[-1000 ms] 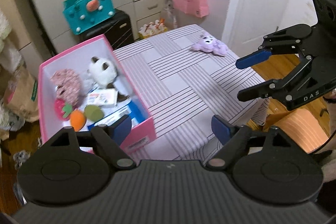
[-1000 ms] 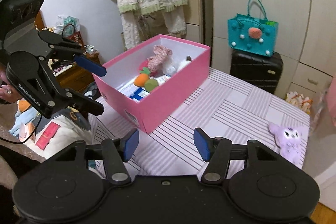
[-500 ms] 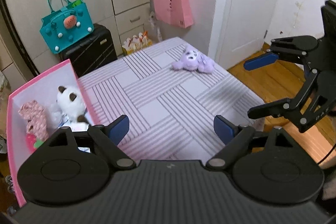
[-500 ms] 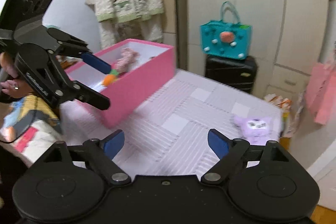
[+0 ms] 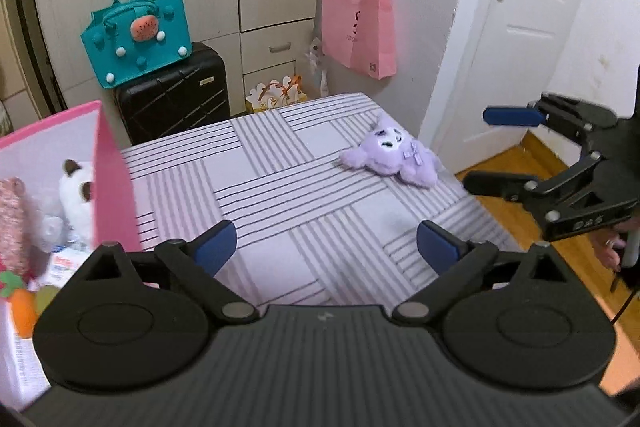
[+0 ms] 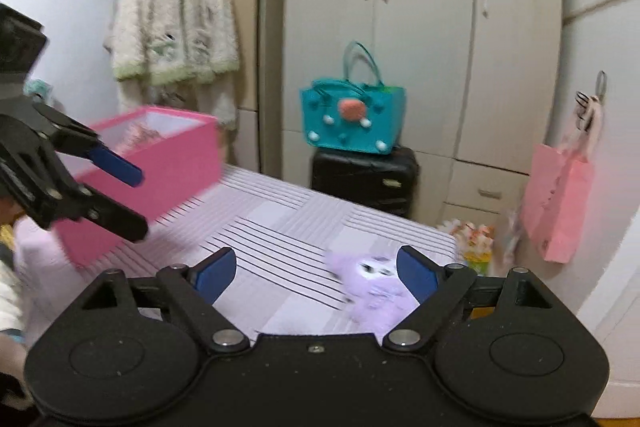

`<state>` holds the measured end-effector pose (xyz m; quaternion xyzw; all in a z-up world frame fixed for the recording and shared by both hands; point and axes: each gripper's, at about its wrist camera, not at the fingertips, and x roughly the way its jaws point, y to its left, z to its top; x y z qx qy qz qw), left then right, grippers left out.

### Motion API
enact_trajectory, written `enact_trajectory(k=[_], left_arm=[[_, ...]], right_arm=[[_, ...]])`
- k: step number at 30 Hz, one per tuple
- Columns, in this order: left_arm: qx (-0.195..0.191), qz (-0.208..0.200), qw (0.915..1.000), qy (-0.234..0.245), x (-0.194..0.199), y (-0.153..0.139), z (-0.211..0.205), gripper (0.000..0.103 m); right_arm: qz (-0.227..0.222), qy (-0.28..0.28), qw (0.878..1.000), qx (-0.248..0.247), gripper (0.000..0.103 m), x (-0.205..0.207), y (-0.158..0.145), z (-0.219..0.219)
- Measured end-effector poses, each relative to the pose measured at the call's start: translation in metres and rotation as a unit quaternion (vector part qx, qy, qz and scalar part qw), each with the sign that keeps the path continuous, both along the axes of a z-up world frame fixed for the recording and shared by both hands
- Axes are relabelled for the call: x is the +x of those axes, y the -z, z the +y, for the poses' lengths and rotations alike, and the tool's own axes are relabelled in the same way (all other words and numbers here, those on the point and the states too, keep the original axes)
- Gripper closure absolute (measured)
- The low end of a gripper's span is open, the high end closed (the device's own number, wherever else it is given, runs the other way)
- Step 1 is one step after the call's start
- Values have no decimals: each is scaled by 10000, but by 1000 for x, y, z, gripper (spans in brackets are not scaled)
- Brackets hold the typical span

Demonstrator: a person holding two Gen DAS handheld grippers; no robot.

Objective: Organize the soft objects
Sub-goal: 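Move both grippers back to the lilac plush doll on the table, then close the right gripper on the lilac plush while the left gripper grips it too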

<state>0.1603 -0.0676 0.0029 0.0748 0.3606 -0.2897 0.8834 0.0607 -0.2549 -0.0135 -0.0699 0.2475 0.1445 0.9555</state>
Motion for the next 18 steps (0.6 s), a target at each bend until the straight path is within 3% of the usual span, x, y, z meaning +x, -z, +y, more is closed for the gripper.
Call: enact_trajectory(k=[4,12,18], left_arm=[[-267,1,9996,-104,12,12,-15,5],[-518,-97,9985,-119,33,40,-54,5],[-966,402,9945,-87,55,61,-77,7]], right_arm=[[257,99,9994,-198,13,19,20,-11],[724,298,9969,-7,13,53,61,-37],[837,137,9964,74,13,67,75,-36]])
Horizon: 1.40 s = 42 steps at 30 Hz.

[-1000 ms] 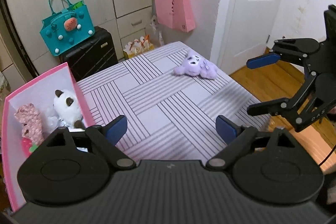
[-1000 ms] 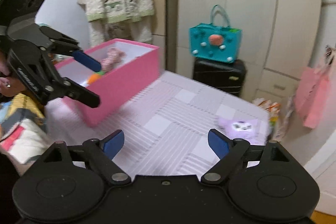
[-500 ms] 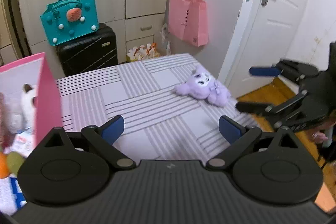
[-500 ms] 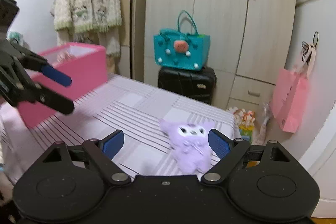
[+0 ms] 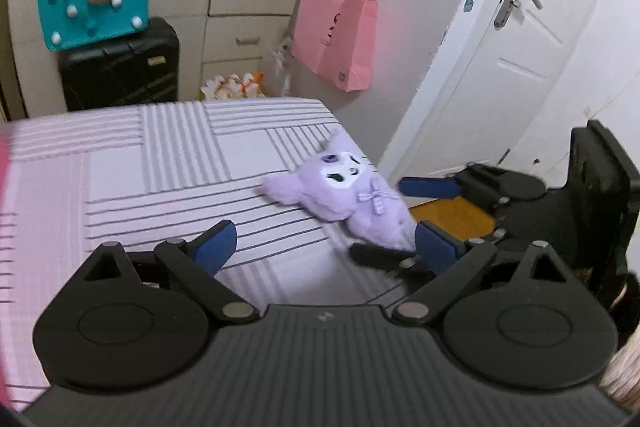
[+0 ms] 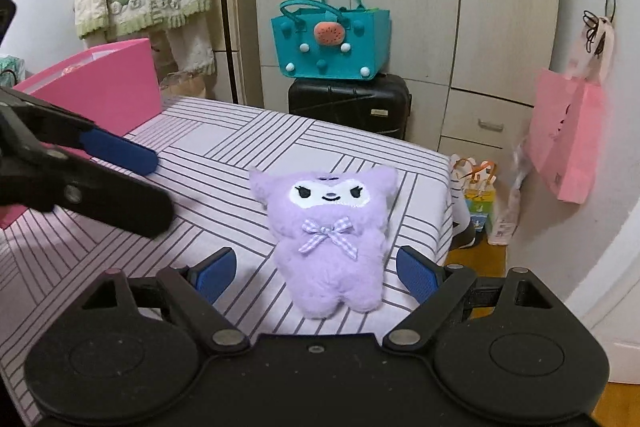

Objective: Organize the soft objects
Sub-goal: 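Close the right gripper on the lilac plush while the left gripper grips it too, then lift and carry the lilac plush with both grippers over the shoebox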

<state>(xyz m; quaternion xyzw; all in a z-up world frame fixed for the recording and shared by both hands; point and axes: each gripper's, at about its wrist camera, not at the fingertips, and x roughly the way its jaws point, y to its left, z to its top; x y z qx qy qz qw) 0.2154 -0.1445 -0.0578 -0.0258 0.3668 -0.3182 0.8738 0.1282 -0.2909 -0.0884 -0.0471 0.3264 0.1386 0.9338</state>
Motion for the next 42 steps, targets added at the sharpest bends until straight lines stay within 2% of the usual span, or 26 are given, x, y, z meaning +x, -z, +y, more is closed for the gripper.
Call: enact_trajectory(k=[7,10,13,15,18,29,35,42], left_arm=[[-461,593,9971,-112,28,26,-26,9],[-655,777,9944,-303,36,34,-29,15],[-806,801,9928,-382,40,40,-35,28],[-766,745,9935,-403,42,42,-40,36],[-711,771,9937,-390,44,46,-44,41],[-797,794,9925,-479,31,49,-30,41],[-767,782,9931,-413,18,50,-21,48],[-689,775,9939,-363,2,48,-9,48]], right_arm=[[14,120,9999,98,14,8,6,5],[32,220,9997,127,18,13,9,3],[156,305,9989,326,39,17,11,-2],[189,281,9983,466,43,14,9,-2],[216,364,9969,656,46,11,9,0],[252,816,9892,1192,48,-11,11,15],[216,948,9917,838,48,-31,11,40],[190,1118,9890,950,48,-47,7,54]])
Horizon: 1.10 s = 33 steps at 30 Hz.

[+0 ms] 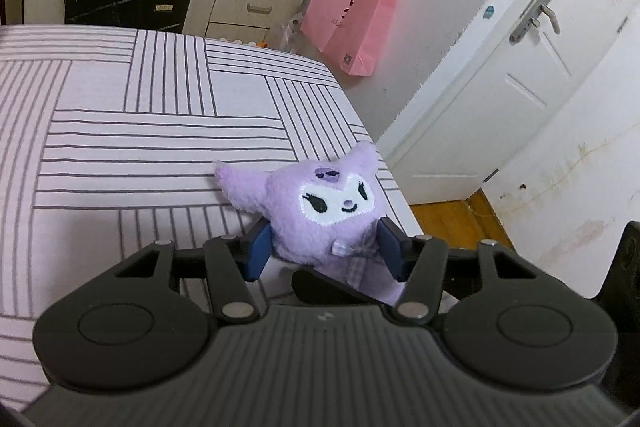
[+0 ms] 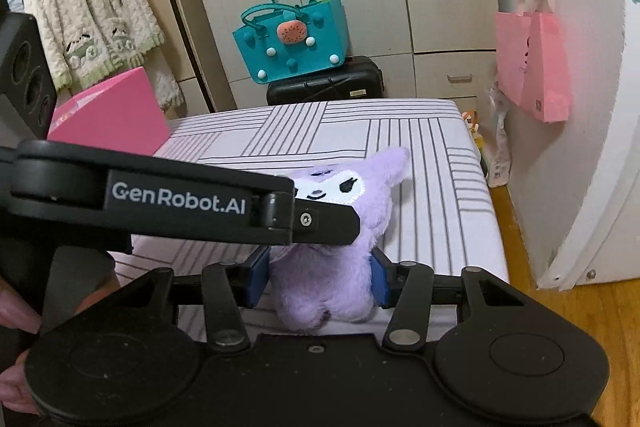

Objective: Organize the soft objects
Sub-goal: 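Lift and carry the lilac plush with both grippers over the shoebox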

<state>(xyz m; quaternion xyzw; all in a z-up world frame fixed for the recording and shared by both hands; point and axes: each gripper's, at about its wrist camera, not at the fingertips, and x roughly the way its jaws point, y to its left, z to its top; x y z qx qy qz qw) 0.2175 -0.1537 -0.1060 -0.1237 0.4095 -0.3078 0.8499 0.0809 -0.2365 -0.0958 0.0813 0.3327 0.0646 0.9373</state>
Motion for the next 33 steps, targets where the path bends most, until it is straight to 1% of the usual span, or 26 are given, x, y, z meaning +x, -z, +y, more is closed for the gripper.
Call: enact_trajectory(k=[3,10,13,17,21,27,30,33], left_arm=[[107,-67,9999,87,-9,-7,4,48],[286,-177,9989,321,-31,-25,22,48],[428,-195,9982,376,-41,-34,30,48],[498,-227,9976,414,-53,-46,46,48],[484,-348,9975,390,-65,-57,65,48],[309,-401,9980,366,-80,-71,101,48],[256,-571,9975,317,-90,-79,119,48],[208,-764,9966,217,-97,-88,137,48]], right_arm=[[-34,56,10000,45,48,-10,-4,7],[52,29,9991,421,48,-29,-18,21],[80,-58,9992,394,48,-36,-25,33],[70,-206,9989,404,48,-43,-35,49],[27,-380,9984,430,48,-50,-47,65],[-14,-680,9971,330,48,-59,-65,93],[-121,-799,9964,252,48,-60,-74,111],[-222,-875,9954,308,48,-59,-84,126]])
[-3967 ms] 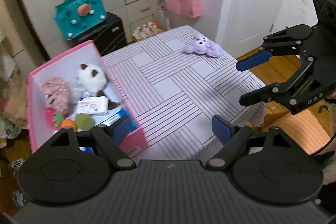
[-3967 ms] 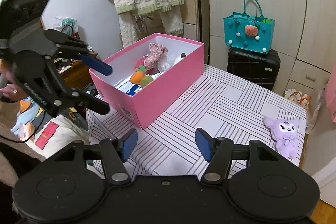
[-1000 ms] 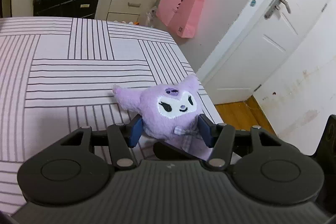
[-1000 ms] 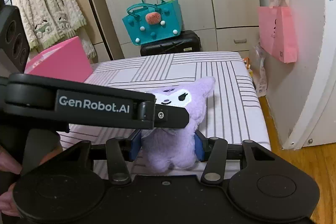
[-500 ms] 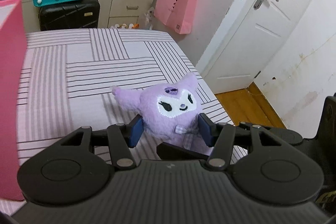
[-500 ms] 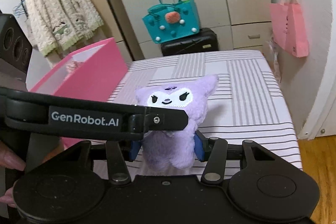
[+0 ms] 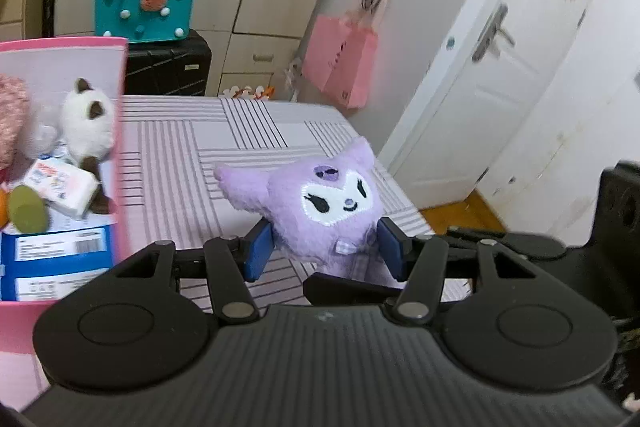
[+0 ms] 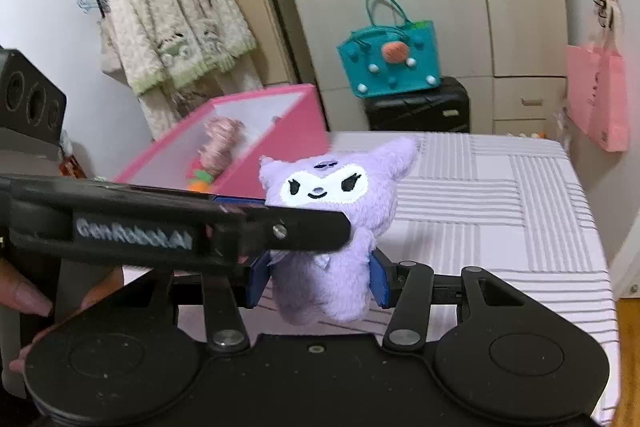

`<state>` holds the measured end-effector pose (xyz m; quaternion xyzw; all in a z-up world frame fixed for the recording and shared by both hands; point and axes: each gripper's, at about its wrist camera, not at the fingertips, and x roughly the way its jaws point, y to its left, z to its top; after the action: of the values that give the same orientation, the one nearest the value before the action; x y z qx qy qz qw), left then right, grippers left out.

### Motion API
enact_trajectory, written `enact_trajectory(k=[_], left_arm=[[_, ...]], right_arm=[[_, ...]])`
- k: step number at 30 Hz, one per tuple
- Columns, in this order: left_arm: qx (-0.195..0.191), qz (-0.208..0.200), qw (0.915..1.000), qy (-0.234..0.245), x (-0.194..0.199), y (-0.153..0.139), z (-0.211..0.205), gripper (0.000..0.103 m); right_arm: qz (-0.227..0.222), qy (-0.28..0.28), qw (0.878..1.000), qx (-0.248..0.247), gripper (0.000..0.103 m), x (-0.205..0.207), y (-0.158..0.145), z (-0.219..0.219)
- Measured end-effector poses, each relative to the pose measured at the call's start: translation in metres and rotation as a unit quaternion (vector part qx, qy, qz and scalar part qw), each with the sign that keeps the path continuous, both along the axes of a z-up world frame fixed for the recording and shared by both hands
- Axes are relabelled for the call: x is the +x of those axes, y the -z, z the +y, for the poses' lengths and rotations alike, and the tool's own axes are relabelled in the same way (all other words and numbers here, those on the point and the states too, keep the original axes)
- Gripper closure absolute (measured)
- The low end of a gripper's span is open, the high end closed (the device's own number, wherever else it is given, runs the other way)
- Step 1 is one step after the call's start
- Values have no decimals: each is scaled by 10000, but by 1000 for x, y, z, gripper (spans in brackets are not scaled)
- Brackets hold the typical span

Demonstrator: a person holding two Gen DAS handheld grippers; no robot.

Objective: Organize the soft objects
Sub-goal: 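Lift and carry the lilac plush with both grippers over the shoebox, then open both grippers to drop the plush into the box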

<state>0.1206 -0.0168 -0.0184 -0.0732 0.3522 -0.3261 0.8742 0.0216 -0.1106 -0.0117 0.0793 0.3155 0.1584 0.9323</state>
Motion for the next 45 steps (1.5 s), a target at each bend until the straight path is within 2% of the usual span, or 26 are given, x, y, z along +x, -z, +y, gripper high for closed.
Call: enact_trajectory(k=[4,6,11,14,16,20,25,29,35,41,43,45], left_arm=[[-470,142,9988,-51,6,-13,41,48],[-578,149,9982,-73,7,-19,59,48],[-561,-109,9975,-422,1,-32,100,48],[-444,-166,9971,-597,4,-37,120,48],[-238,-146,9980,-574,13,-40,128,48],[85,163,9986,-497,34,-42,142,48],[104,194,9967,-778,47,-45,164,48],[153,405,9946,-948,60,-40,180,48],[314,643,9910,-1128,67,-35,199,47],[616,642,9896,-1132,65,-26,202,46],[719,528,9883,-1234,64,-28,201,46],[804,358,9878,-1287,60,-30,201,46]], right_arm=[[-180,-298,9994,93,48,7,-16,22],[-266,-479,9985,59,48,12,-22,37],[-487,-1018,9935,-176,48,34,-33,78],[-470,-1364,9888,-384,48,49,-34,95],[-329,-1602,9853,-497,48,62,-35,104],[-177,-1918,9796,-565,48,92,-39,117],[-45,-2351,9698,-652,48,119,-41,131],[176,-2818,9555,-856,48,138,-39,148],[782,-3356,9343,-912,48,162,-22,165],[1435,-3791,9077,-1081,51,181,-3,196],[1589,-3854,9022,-1107,51,184,0,201],[1573,-3823,9005,-1351,51,180,3,204]])
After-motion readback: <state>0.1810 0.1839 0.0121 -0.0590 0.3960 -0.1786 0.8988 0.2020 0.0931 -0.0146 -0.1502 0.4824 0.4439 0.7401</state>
